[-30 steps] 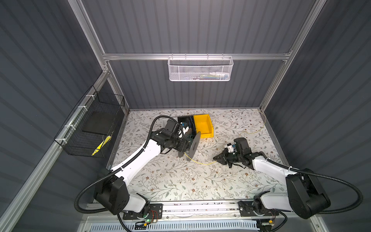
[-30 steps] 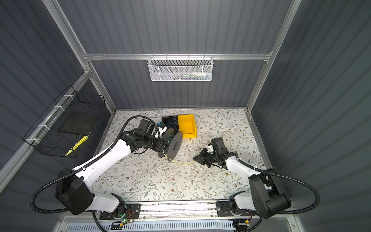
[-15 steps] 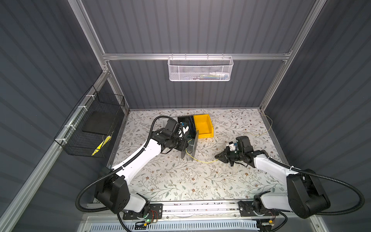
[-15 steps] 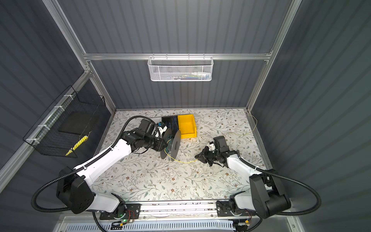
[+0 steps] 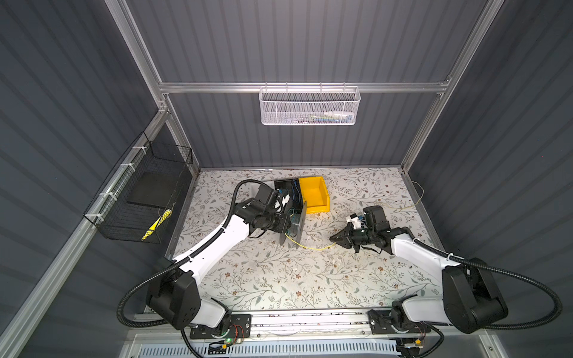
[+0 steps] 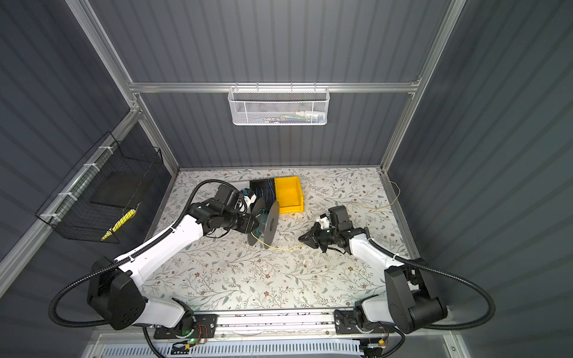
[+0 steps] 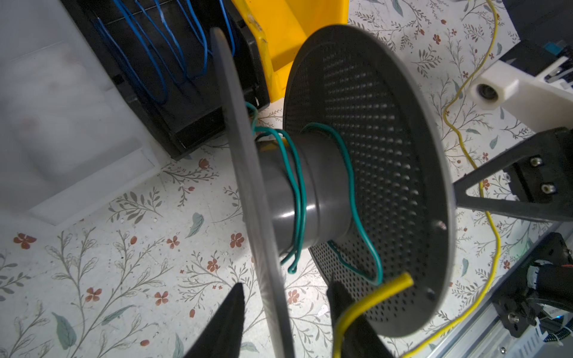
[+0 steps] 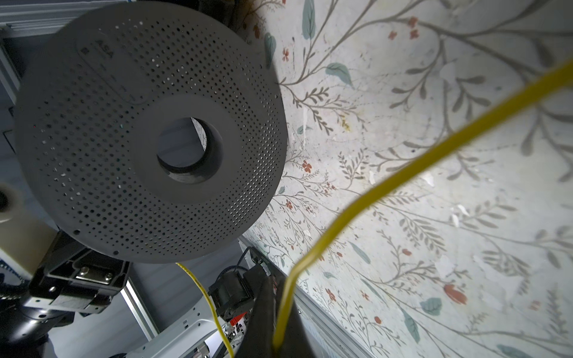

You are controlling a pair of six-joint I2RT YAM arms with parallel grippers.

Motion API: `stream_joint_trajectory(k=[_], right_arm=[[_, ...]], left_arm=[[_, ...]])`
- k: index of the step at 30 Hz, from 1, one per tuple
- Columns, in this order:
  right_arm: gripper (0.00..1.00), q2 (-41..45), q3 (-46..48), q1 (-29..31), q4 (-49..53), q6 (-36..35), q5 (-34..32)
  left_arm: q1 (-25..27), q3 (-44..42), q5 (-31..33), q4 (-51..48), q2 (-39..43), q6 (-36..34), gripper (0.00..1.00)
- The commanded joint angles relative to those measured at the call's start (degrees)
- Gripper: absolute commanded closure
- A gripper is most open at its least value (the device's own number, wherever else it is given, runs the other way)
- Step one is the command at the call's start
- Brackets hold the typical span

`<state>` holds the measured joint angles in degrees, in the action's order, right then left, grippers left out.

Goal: Wrap the cables

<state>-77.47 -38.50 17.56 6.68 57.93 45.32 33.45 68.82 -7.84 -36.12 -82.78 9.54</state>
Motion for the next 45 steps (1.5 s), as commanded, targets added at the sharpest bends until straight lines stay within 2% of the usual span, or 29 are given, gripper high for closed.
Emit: stream_joint_trajectory(k=[1, 4, 9, 15, 19, 21, 30, 35, 40, 45], right_arm=[[1.0, -0.8, -0.5, 0.3, 1.1, -2.4, 2.7], [1.0, -1.2, 0.1, 0.3, -0.1, -1.8, 2.8], [1.0, -2.1, 0.0, 0.3, -1.5, -1.4, 2.8], [1.0, -2.4, -0.5, 0.3, -1.8, -1.9, 2.6], [1.0, -2.6, -0.5, 0.3, -2.2, -2.0, 2.6], [1.0, -2.8, -0.4, 0.3, -2.5, -2.1, 2.5], [1.0, -3.3, 0.0, 0.2, -3.7, -2.3, 3.6], [1.0, -0.9, 1.4, 0.2, -3.5, -2.5, 2.1], [1.0, 1.2, 5.8, -0.2, -7.5, -0.3, 0.0], [1.0, -1.0, 8.0, -0.6, -12.0, 0.6, 0.3]], left_arm=[[0.4, 0.6, 1.6, -0.7, -0.4, 1.4, 0.54], [0.3, 1.3, 1.7, -1.5, -0.8, 1.4, 0.59], [0.3, 2.0, 2.4, -2.9, -0.7, 1.4, 0.72], [0.4, 3.4, 4.4, -5.9, -1.9, 1.4, 0.8], [0.5, 4.3, 5.5, -7.4, -2.5, 1.8, 0.89], [0.6, 5.0, 6.5, -8.3, -2.9, 2.1, 1.0], [0.6, 6.4, 7.8, -10.7, -2.0, 4.0, 1.0], [0.4, 5.9, 9.1, -9.5, 2.2, 8.7, 1.0], [0.0, 6.7, 3.9, -8.7, 5.8, 12.0, 1.0], [-1.0, 8.2, -0.4, -10.0, 9.0, 14.7, 1.0]])
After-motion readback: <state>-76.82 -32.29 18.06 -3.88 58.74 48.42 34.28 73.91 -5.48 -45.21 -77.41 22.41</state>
